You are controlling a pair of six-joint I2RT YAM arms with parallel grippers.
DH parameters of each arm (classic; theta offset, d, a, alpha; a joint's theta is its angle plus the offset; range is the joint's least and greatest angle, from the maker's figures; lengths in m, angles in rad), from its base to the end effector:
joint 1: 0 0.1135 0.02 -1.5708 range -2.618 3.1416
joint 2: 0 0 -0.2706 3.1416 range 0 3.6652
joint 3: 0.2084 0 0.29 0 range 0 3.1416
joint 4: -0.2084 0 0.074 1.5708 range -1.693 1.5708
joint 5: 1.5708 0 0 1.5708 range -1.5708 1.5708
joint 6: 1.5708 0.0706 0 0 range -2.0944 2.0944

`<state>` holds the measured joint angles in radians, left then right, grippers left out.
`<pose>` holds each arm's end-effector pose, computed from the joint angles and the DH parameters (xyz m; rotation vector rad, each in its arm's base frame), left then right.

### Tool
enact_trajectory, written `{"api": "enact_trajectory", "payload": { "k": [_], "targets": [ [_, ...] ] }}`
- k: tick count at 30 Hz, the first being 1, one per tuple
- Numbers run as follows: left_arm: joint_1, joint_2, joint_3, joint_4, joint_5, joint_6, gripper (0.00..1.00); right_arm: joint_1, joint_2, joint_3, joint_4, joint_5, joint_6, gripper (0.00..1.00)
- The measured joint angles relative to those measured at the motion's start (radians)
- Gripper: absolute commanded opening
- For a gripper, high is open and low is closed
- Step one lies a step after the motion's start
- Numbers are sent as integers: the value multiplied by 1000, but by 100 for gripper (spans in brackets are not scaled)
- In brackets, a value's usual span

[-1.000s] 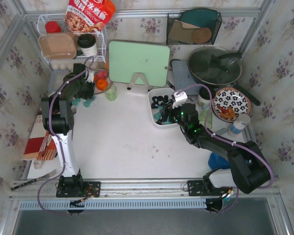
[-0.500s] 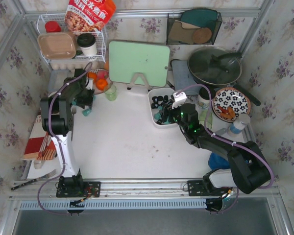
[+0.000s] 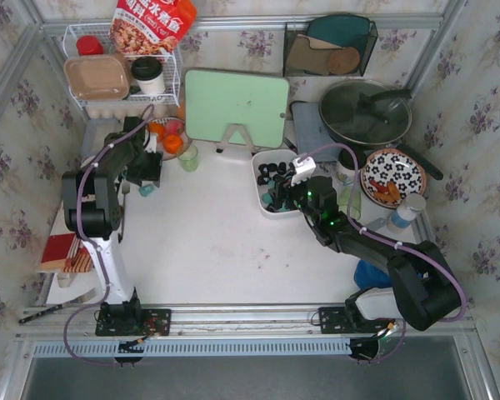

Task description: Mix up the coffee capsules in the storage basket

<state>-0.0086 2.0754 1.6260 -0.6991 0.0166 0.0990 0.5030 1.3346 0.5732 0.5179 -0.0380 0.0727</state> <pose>0.4917 -0.0054 0.1493 0.1511 2.7148 0.0038 0.2999 0.1680 0.1894 -0.4187 1.7880 0.4411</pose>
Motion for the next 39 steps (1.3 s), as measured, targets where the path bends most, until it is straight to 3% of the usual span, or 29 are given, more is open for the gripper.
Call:
{"api": "enact_trajectory", "payload": {
  "k": [9, 11, 19, 34, 39],
  "targets": [
    [10, 90, 75, -60, 6, 74, 56, 1, 0, 3, 0, -17, 0, 71],
    [12, 94, 76, -74, 4, 83, 50, 1, 0, 3, 0, -17, 0, 71],
    [10, 71, 72, -110, -20, 69, 48, 1, 11, 8, 0, -21, 0, 71],
    [8, 99, 84, -162, -60, 16, 22, 6, 22, 14, 0, -36, 0, 71],
    [-8, -8, 41, -153, -49, -44, 18, 10, 31, 15, -1, -35, -2, 72]
  ]
}}
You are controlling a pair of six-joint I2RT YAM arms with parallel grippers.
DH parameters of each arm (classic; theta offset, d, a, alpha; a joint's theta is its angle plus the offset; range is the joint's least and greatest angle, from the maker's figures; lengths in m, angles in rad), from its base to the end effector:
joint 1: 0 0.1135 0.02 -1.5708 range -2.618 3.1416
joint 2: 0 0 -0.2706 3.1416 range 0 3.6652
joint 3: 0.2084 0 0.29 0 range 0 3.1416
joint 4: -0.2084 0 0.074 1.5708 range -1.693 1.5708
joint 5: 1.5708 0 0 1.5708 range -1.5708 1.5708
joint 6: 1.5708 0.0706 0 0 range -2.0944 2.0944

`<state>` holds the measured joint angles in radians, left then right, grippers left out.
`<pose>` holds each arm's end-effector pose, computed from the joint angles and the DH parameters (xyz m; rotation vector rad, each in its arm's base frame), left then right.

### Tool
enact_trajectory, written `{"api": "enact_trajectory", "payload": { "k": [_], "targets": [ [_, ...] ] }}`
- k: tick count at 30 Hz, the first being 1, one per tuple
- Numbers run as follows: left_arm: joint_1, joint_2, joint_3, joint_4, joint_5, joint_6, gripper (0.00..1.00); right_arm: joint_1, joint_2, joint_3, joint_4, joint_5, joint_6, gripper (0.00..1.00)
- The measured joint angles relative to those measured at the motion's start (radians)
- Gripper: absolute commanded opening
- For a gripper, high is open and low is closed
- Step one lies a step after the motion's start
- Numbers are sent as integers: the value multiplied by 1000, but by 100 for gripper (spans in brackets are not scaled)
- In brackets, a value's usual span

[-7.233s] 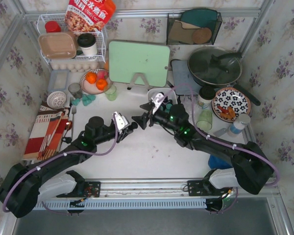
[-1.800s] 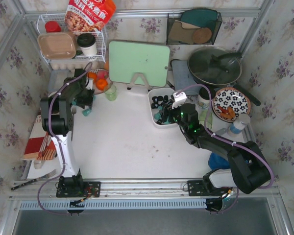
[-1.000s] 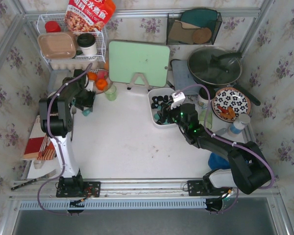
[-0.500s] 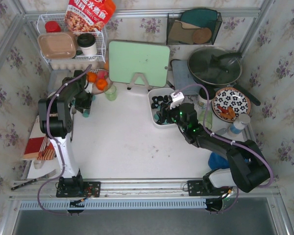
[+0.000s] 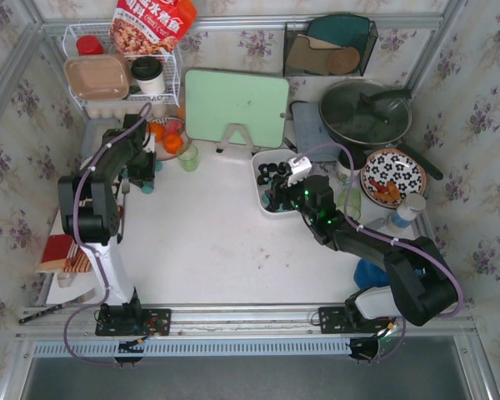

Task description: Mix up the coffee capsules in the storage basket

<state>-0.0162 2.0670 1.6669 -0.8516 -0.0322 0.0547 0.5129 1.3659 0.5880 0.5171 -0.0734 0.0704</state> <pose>0.4788 -0.0055 0.1589 0.0928 2.8212 0.0542 0.3013 0.1756 0.1848 -0.4585 1.7998 0.4753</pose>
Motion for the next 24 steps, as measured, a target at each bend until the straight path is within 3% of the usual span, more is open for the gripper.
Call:
{"api": "enact_trajectory", "payload": {
  "k": [7, 13, 18, 24],
  "targets": [
    [-114, -229, -188, 122, 93, -95, 15, 21, -30, -114, 143, -27, -72, 74],
    [-303, -412, -336, 291, 179, -171, 15, 130, -20, -352, 578, -213, -281, 85],
    [-494, -519, -457, 463, 232, -224, 14, 209, 86, -451, 909, -298, -454, 84],
    [-653, -596, -573, 671, 279, -259, 15, 233, 140, -449, 996, -295, -526, 79]
  ]
}}
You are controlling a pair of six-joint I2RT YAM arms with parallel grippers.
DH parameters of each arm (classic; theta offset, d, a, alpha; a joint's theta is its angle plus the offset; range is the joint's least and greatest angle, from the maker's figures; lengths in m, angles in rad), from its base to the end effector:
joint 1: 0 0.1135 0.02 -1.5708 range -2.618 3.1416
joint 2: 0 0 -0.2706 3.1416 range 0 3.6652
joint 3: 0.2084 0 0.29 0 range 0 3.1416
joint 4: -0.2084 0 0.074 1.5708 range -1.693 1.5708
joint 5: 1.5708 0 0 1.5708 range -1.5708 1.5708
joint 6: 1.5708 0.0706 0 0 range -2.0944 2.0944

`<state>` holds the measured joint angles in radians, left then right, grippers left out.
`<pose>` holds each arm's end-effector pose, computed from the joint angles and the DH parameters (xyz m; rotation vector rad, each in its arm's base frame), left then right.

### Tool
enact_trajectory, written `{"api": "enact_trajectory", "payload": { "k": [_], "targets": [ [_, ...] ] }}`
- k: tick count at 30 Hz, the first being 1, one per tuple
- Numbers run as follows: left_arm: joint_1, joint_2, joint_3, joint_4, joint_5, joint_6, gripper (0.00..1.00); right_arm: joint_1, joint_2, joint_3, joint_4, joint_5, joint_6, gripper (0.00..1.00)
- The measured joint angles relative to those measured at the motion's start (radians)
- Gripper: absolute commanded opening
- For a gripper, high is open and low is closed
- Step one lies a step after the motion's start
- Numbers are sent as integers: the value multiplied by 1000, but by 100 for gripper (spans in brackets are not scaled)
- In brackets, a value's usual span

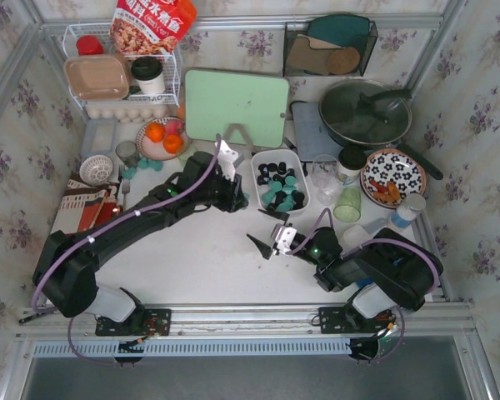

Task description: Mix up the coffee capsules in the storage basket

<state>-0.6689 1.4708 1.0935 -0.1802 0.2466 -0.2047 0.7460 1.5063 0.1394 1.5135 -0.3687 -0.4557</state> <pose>0.3029 -0.2614 0.2586 0.6547 2.1105 -0.7651 0.1716 0.1932 0.1383 -1.0561 0.9982 0.5001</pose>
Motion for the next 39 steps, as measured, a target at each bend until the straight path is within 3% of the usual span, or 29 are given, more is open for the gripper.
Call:
{"api": "enact_trajectory", "payload": {
  "k": [6, 19, 24, 30, 39],
  "targets": [
    [-82, -26, -51, 159, 47, -6, 15, 10, 12, 22, 2, 35, -30, 75],
    [-105, -45, -84, 186, 83, 1, 15, 12, -42, 21, 6, 157, -87, 82],
    [-111, -45, -89, 189, 91, 0, 15, 12, -76, 32, 6, 149, -108, 81],
    [-116, -45, -96, 216, 113, -9, 15, 17, -108, 66, -3, 59, -127, 67],
    [-124, -77, -104, 224, 127, -13, 15, 18, -113, 89, -53, 27, -164, 75]
  ]
}}
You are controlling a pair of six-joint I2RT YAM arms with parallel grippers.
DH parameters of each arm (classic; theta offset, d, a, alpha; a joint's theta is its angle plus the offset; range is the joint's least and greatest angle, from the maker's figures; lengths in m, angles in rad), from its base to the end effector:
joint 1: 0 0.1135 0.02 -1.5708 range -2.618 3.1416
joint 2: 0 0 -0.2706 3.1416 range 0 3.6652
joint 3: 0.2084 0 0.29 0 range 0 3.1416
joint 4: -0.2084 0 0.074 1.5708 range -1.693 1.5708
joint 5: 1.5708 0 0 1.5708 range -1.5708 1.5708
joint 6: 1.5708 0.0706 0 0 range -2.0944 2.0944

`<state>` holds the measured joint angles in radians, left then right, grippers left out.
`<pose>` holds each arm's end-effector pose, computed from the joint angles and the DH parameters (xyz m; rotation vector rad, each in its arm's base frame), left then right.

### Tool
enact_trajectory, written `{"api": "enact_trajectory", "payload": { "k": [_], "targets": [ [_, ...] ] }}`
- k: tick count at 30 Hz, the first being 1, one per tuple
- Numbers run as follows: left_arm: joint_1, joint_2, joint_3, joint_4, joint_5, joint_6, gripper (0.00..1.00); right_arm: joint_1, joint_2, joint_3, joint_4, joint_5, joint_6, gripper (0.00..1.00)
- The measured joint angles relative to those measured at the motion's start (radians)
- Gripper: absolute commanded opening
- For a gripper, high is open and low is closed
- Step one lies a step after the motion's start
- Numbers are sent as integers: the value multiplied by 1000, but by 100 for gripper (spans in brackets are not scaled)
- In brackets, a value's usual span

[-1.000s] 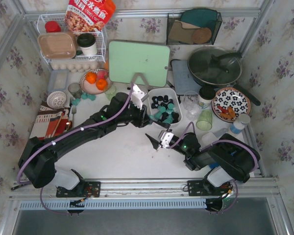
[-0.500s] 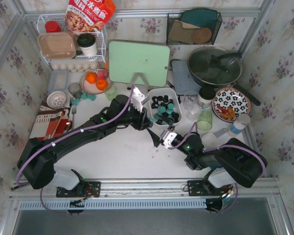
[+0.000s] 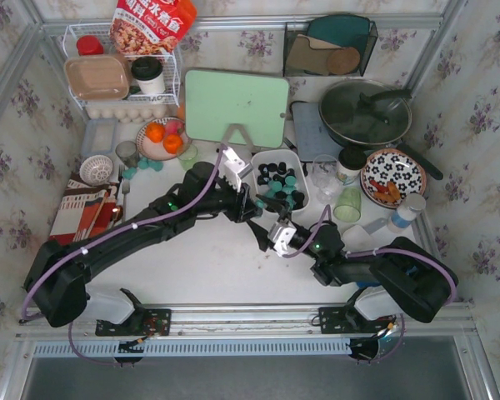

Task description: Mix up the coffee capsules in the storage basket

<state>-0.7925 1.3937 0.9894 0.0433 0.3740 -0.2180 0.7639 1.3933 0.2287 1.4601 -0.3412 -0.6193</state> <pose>0.2537 -0.2940 0.2741 0.8300 1.8721 -1.0157 0.1814 0.2065 0.1838 -1.0346 0.7877 0.3411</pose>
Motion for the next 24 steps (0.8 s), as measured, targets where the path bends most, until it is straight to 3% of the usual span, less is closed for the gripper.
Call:
{"api": "enact_trajectory", "payload": {
  "k": [5, 18, 19, 22, 24],
  "targets": [
    [-3, -15, 0, 3, 7, 0, 15, 0, -10, 11, -65, 19, -34, 75],
    [-6, -19, 2, -15, 7, 5, 16, 0, -87, 21, -225, 26, -115, 43],
    [-6, -19, 2, -19, 7, 5, 18, 0, -90, 22, -235, 24, -120, 39],
    [-6, -23, 2, -25, 4, 4, 41, 0, -99, 26, -257, 20, -127, 32],
    [-7, -30, 2, -31, -2, 3, 52, 0, -103, 28, -264, 16, -137, 29]
  ]
}}
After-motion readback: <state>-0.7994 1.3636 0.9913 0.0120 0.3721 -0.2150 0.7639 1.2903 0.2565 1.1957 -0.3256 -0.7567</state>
